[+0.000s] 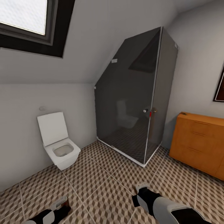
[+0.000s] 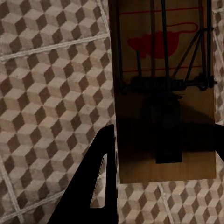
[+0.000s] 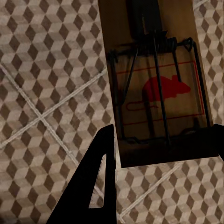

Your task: Take the four mousetraps from the cabinet in the bathroom and place them on the bathroom floor. Make sure all four end up on the same floor surface, and ensure that at least two of them are either under or directly next to the same bathroom sink.

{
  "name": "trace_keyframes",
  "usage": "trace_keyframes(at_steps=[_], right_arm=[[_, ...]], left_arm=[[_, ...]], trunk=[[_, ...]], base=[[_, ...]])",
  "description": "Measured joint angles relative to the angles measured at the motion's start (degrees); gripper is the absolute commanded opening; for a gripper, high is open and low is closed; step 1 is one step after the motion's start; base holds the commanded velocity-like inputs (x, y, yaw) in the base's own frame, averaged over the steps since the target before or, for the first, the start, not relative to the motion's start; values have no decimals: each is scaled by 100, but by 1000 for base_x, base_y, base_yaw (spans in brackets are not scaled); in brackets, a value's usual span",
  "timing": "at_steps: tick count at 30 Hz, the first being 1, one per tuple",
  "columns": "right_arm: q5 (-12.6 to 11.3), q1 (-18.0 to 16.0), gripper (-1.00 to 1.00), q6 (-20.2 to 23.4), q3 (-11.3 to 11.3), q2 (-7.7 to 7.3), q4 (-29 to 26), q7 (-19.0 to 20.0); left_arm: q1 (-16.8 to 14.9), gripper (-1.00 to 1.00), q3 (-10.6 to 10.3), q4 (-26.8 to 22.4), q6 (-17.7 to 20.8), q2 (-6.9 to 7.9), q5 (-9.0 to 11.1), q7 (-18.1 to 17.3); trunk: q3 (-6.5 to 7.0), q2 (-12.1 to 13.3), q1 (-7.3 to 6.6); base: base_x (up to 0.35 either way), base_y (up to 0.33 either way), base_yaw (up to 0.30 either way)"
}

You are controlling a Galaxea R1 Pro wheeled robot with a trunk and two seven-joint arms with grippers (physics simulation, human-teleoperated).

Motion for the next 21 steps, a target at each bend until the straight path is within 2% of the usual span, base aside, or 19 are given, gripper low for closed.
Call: trace_keyframes(at_steps=[21], right_arm=[[-5, 0, -100, 9, 0, 24, 0, 8]], left_arm=[[1, -100, 0, 6, 1, -16, -9, 1]], trunk=[[0, 0, 0]], base=[[0, 0, 300]])
